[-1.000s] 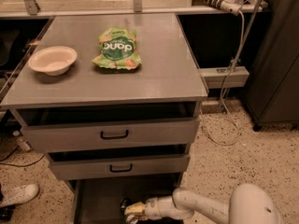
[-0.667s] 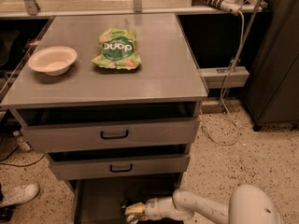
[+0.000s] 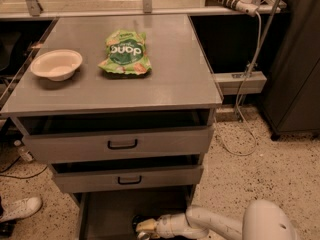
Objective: Place green can into bottom drawer
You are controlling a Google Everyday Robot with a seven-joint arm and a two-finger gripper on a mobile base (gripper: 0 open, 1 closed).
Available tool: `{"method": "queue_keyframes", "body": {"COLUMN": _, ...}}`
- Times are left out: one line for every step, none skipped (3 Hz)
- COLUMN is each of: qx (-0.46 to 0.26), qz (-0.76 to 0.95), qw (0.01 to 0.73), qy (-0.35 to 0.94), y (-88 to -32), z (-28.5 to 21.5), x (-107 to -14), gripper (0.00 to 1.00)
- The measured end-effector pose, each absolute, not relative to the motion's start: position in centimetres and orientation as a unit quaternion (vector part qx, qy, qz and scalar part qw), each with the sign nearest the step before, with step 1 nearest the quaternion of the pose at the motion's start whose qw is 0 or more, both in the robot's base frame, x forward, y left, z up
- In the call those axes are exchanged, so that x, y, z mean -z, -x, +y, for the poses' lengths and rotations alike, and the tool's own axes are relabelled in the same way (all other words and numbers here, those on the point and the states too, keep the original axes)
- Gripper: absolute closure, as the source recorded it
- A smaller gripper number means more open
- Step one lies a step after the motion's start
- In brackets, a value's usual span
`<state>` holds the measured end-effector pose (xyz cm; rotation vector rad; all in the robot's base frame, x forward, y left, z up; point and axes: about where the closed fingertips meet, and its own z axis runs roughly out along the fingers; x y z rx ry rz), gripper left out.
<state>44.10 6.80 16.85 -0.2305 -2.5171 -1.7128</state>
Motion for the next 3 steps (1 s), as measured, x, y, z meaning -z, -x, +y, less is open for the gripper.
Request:
{"method": "queue_keyframes", "body": {"qx": 0.557, "qz": -0.826, "qw": 0.043, "qy": 0.081, "y": -44.1, "z": 6.7, "x": -16.0, "gripper": 1.00}}
{"method": "queue_keyframes", "body": {"qx": 0.551, "qz": -0.829, "qw": 0.043, "qy": 0.085, "y": -44.1, "z": 6.6, "x": -15.4, "gripper": 1.00}}
{"method": "queue_keyframes", "body": {"qx": 0.549, "qz": -0.828, "qw": 0.052, "qy": 0.104, "y": -43.4, "z": 5.7, "x": -14.3, "gripper": 1.00}}
